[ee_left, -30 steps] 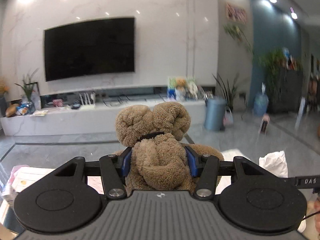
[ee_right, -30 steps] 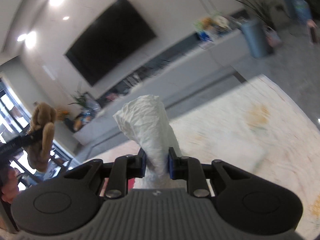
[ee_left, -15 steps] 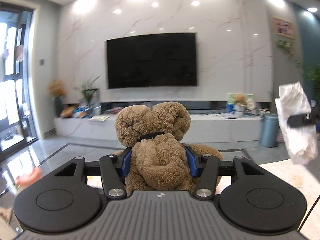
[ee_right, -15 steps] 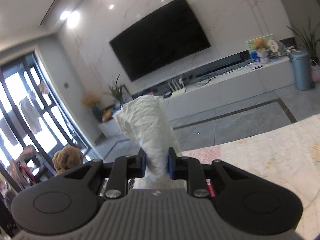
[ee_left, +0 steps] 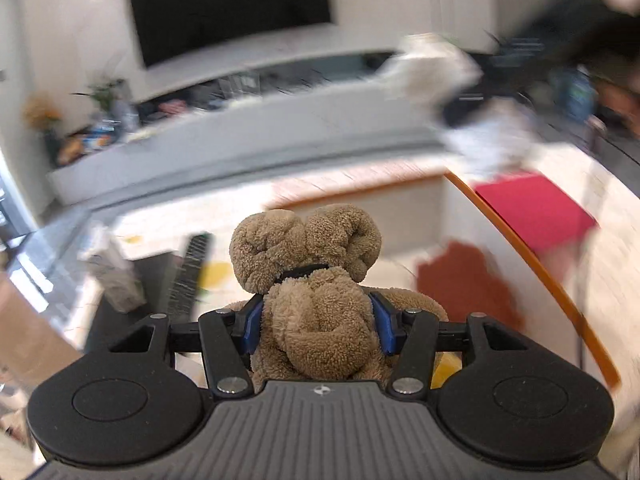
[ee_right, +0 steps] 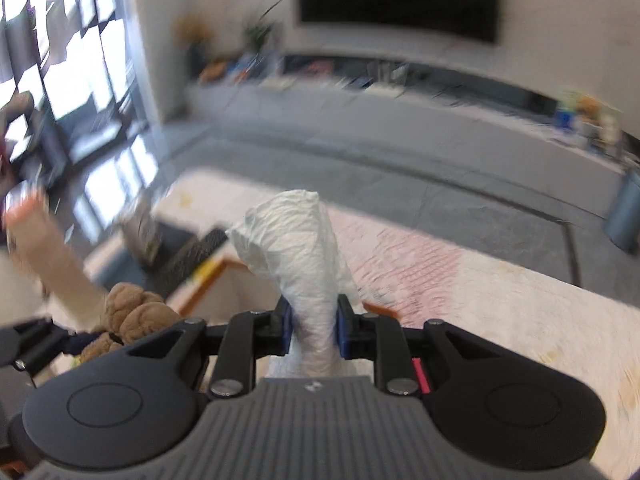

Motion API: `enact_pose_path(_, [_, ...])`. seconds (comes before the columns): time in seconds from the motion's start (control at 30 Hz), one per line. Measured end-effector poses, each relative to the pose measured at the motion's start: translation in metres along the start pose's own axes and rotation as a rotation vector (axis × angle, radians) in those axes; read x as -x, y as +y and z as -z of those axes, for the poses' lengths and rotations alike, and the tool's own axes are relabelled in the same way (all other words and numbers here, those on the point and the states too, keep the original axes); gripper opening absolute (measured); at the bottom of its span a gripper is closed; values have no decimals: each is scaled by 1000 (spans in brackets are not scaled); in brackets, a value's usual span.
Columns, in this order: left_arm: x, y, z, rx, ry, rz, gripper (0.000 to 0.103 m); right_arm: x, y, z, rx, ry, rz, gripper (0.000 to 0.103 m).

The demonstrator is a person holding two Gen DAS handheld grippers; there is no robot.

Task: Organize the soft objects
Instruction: 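Lift and carry the teddy bear and white cloth toward the box with both tools, then lower the teddy bear into the box and open the left tool while the right tool releases the cloth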

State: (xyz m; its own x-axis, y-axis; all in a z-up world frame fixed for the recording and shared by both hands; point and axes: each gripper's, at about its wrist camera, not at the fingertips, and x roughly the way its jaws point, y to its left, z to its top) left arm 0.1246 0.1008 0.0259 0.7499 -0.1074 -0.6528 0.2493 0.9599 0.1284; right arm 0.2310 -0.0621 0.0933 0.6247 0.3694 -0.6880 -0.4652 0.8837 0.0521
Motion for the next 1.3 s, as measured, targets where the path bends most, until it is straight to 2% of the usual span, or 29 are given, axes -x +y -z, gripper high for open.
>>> enact_pose_path(0.07, [-3,-5,5,-39,13,42,62,-31,2,-1,104,70,-37,20])
enact_pose_path(0.13, [-6,-9,13,-55,23,27,62,-61,13,3,294,160,-37,20])
enact_pose_path(0.2, [-9,-13,12,-51,28,39,61,-87,24,7,440,191,43,20])
enact_pose_path(0.23, [-8,-14,12,-51,31,42,61,-94,26,10,505,193,42,20])
enact_pose_path(0.3, [-7,-14,10,-65,39,36,62,-106,25,15,591,198,-21,20])
enact_pose_path(0.37, [-15,-9,9,-83,56,38,62,-117,28,17,649,242,-52,20])
enact_pose_path(0.53, [-32,-13,16,-114,99,14,62,-148,37,21,713,351,-6,19])
enact_pose_path(0.67, [-38,-22,19,-165,113,-13,62,-166,46,32,827,400,60,18])
enact_pose_path(0.83, [-48,-31,22,-198,149,-32,62,-189,51,42,855,417,139,19])
enact_pose_path(0.9, [-51,-32,23,-196,164,-37,63,-193,51,45,864,412,159,25])
enact_pose_path(0.93, [-51,-31,23,-196,168,-41,63,-195,51,45,866,423,156,32])
enact_pose_path(0.97, [-51,-32,23,-198,170,-47,66,-195,51,45,864,438,142,46])
enact_pose_path(1.0, [-51,-33,23,-200,168,-57,68,-194,52,43,862,451,129,53])
enact_pose_path(1.03, [-51,-33,23,-199,168,-64,69,-190,52,40,856,453,122,65])
enact_pose_path(1.13, [-45,-33,21,-184,126,-69,77,-175,52,29,794,423,127,84])
enact_pose_path(1.2, [-36,-30,17,-149,69,-58,89,-161,52,21,747,376,117,95])
enact_pose_path(1.23, [-31,-27,16,-128,40,-50,89,-152,52,17,742,326,120,101])
enact_pose_path(1.3, [-22,-23,13,-89,-13,-25,96,-135,53,12,752,220,152,101])
